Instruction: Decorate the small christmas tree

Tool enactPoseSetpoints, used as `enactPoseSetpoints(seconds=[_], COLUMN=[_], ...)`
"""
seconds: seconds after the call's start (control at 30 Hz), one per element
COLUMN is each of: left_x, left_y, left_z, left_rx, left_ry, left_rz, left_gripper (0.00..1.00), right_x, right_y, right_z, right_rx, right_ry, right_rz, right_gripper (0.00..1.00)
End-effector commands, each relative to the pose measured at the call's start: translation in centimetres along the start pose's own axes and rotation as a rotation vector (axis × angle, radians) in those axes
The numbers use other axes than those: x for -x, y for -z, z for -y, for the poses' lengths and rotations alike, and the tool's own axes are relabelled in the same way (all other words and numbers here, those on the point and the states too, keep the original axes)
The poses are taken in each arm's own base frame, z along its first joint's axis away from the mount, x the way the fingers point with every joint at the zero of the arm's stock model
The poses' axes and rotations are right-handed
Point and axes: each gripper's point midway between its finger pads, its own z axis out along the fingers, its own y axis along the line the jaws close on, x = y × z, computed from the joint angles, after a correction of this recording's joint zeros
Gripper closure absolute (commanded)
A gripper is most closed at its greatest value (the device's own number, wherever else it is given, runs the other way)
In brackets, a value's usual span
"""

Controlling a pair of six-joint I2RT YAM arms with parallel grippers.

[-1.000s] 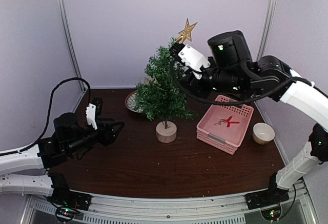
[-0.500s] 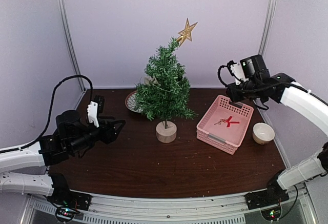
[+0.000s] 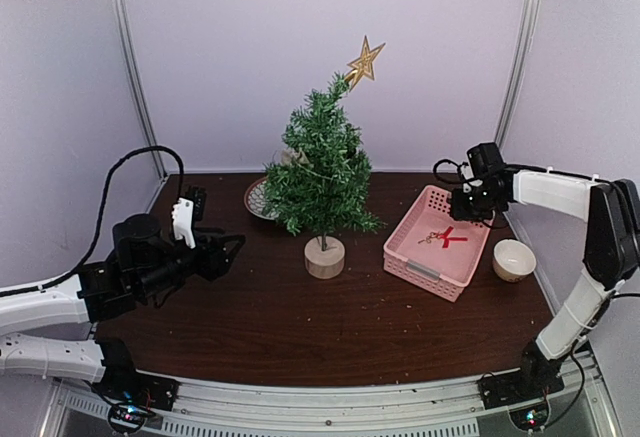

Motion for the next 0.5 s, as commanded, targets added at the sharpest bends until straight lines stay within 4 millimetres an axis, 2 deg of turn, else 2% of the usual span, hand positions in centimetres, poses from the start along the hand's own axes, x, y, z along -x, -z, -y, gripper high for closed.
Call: enactPoseSetpoints(seconds=[0.0, 0.27, 0.47], left_x=[2.0, 2.3, 2.4], left_y=[-0.1, -0.1, -0.4], left_z=[-0.2, -0.3, -0.2], left_rx=[0.018, 0.029, 0.03], left_ry=[0.022, 0.014, 0.012], left_rz=[0.058, 0.062, 0.063], left_gripper=[0.43, 0.43, 0.43], right_x=[0.4, -0.6, -1.1], right_y=[-2.1, -5.5, -7.1], right_z=[-0.3, 0.1, 0.5], right_rx=[0.086, 0.138, 0.138], right_ry=[-0.143, -0.235, -0.273], right_rz=[0.016, -0.026, -0.041], right_gripper=[0.72, 0.7, 0.65])
